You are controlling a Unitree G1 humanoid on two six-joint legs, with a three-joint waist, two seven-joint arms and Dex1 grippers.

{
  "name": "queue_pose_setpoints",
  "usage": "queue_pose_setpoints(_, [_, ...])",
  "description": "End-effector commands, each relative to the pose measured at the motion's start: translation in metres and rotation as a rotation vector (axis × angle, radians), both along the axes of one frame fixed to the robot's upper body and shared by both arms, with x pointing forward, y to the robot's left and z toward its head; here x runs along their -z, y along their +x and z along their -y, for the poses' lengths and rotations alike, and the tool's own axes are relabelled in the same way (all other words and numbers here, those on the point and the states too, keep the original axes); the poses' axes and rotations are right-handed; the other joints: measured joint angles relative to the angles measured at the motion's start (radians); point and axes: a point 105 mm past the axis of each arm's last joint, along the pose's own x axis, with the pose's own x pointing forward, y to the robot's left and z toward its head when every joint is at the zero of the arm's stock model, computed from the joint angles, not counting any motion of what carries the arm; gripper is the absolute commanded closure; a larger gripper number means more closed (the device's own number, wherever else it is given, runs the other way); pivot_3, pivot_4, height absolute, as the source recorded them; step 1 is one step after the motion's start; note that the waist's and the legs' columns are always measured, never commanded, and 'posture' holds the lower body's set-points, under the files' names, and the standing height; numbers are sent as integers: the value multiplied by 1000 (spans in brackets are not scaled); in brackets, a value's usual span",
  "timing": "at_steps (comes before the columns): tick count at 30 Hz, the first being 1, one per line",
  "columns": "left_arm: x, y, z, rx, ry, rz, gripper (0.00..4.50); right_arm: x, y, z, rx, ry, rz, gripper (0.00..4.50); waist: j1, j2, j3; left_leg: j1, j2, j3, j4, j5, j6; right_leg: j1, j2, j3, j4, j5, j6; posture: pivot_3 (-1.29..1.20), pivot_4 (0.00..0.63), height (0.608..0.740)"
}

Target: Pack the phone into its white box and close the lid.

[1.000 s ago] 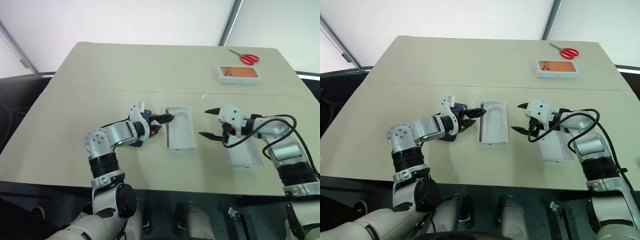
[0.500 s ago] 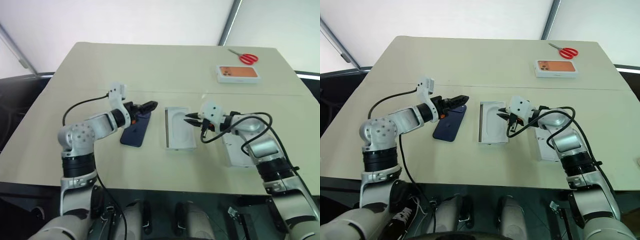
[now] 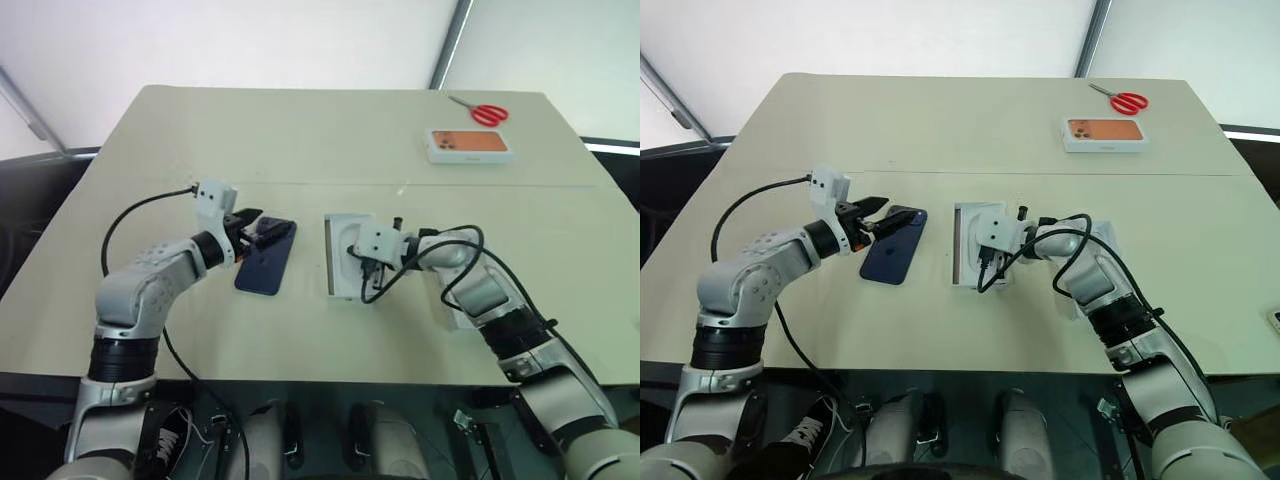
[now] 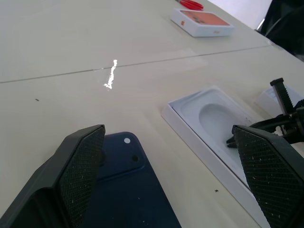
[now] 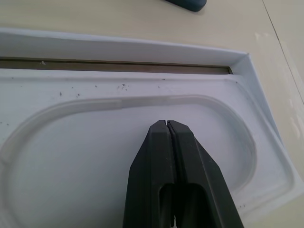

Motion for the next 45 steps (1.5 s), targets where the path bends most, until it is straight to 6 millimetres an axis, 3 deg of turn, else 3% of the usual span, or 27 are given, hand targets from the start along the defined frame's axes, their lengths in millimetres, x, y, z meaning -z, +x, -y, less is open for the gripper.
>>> queue_pose_setpoints(1, [-16, -3, 1, 0, -9, 63, 0, 3, -3, -13, -23, 8, -6, 4447, 0, 0, 0, 0, 0, 0, 0, 0, 0, 0, 0, 0, 0, 0, 0, 0, 150, 738])
queue_pose_setpoints(7, [-14, -1, -1, -20, 0, 59, 0, -4, -3, -31, -32, 77, -6, 4447, -2, 0, 0, 0, 0, 0, 0, 0, 0, 0, 0, 0, 0, 0, 0, 0, 150, 738])
queue_pose_setpoints(15, [-12, 1, -3, -36, 5, 50, 0, 5, 1, -23, 0, 68, -22, 4447, -3, 0, 0, 0, 0, 0, 0, 0, 0, 0, 0, 0, 0, 0, 0, 0, 150, 738])
queue_pose_setpoints(21, [-9, 2, -1, -36, -2, 36, 0, -35, 14, -18, 56, 208, 5, 4447, -1, 0, 0, 0, 0, 0, 0, 0, 0, 0, 0, 0, 0, 0, 0, 0, 150, 738])
queue_pose_setpoints(24, [-9, 2, 0, -35, -8, 38, 0, -44, 22, -9, 84, 185, 44, 4447, -1, 0, 0, 0, 0, 0, 0, 0, 0, 0, 0, 0, 0, 0, 0, 0, 150, 738])
queue_pose_setpoints(33, [-9, 2, 3, -29, -5, 40, 0, -20, 21, 16, 75, 9, 31, 4447, 0, 0, 0, 0, 0, 0, 0, 0, 0, 0, 0, 0, 0, 0, 0, 0, 150, 738])
queue_pose_setpoints(39, [-11, 3, 3, -39, -4, 44, 0, -1, 13, -1, 22, -4, 13, 4447, -2, 0, 0, 0, 0, 0, 0, 0, 0, 0, 0, 0, 0, 0, 0, 0, 150, 738])
queue_pose_setpoints(45, [-11, 4, 2, -47, 3, 47, 0, 2, 7, -17, -3, 27, 14, 4447, 0, 0, 0, 0, 0, 0, 0, 0, 0, 0, 0, 0, 0, 0, 0, 0, 150, 738])
